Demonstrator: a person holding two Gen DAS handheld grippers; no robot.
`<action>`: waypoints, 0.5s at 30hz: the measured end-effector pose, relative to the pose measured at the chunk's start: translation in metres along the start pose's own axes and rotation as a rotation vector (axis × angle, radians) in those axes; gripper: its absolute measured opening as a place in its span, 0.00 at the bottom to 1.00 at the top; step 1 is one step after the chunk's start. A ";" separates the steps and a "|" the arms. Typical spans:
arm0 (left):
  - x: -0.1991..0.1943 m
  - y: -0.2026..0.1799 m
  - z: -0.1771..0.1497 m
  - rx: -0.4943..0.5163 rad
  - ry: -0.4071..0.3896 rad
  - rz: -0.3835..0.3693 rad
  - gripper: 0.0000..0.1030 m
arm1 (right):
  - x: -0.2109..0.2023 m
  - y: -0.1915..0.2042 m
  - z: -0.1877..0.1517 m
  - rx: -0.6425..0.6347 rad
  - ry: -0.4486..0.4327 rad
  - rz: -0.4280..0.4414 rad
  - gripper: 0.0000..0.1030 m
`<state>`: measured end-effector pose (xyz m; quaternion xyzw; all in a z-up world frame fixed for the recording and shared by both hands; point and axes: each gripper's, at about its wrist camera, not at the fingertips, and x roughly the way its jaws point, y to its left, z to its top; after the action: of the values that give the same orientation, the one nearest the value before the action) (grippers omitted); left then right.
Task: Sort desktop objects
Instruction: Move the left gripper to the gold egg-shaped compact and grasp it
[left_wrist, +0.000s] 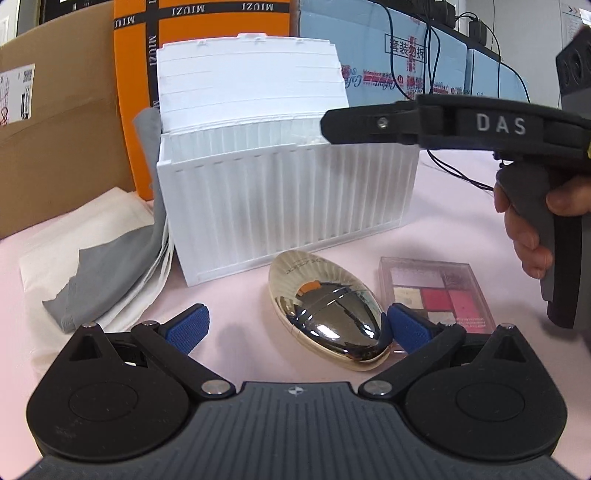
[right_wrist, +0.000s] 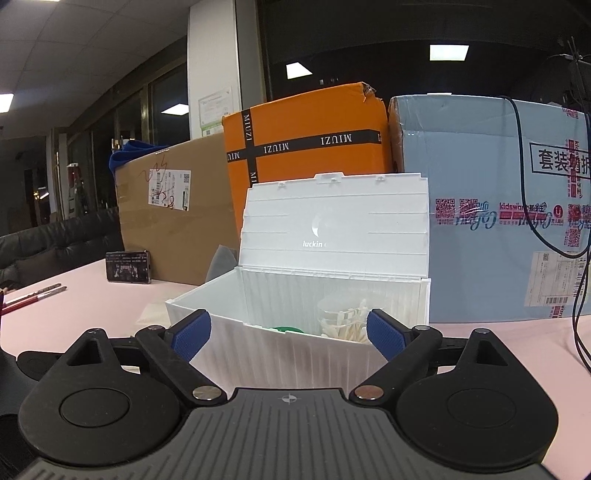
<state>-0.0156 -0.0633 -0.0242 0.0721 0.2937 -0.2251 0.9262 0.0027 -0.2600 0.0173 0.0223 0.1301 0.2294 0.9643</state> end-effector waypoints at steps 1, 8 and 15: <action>0.000 0.002 0.000 0.001 0.005 0.013 1.00 | 0.000 0.000 0.000 0.001 -0.001 -0.001 0.89; -0.001 0.010 0.000 0.002 -0.011 0.048 0.92 | -0.001 0.000 -0.001 -0.001 -0.013 0.001 0.89; 0.023 -0.008 0.009 0.076 0.030 -0.018 0.80 | -0.003 0.003 -0.002 -0.001 -0.013 -0.004 0.89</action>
<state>0.0019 -0.0810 -0.0297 0.1078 0.2995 -0.2435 0.9162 -0.0015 -0.2591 0.0166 0.0231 0.1237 0.2273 0.9657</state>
